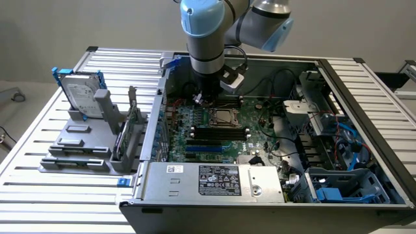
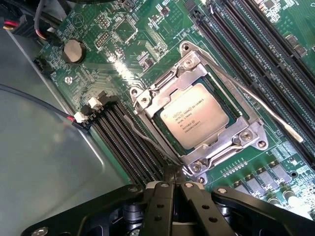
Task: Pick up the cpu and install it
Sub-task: 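Install the first cpu locking lever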
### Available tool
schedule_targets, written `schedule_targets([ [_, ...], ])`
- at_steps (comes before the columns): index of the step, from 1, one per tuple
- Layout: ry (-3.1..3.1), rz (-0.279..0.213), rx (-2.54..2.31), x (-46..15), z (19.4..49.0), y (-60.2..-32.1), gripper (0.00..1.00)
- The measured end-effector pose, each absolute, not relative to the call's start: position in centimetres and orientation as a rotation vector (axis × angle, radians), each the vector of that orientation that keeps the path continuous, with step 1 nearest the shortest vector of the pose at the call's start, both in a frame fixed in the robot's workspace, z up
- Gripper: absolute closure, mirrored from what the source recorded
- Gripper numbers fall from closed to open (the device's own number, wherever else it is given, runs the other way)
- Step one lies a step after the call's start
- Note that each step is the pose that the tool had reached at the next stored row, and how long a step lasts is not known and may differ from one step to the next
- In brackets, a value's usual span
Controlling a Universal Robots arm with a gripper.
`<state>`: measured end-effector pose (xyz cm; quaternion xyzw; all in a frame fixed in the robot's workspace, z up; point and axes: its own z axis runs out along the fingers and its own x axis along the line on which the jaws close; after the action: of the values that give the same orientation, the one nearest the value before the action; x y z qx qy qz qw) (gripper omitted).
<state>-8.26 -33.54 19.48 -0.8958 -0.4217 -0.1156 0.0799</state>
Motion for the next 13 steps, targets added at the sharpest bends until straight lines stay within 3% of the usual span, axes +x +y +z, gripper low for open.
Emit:
schedule_targets([
  [13, -1.27, -0.339, -2.688, -8.03, 19.48, -33.46, 0.89],
])
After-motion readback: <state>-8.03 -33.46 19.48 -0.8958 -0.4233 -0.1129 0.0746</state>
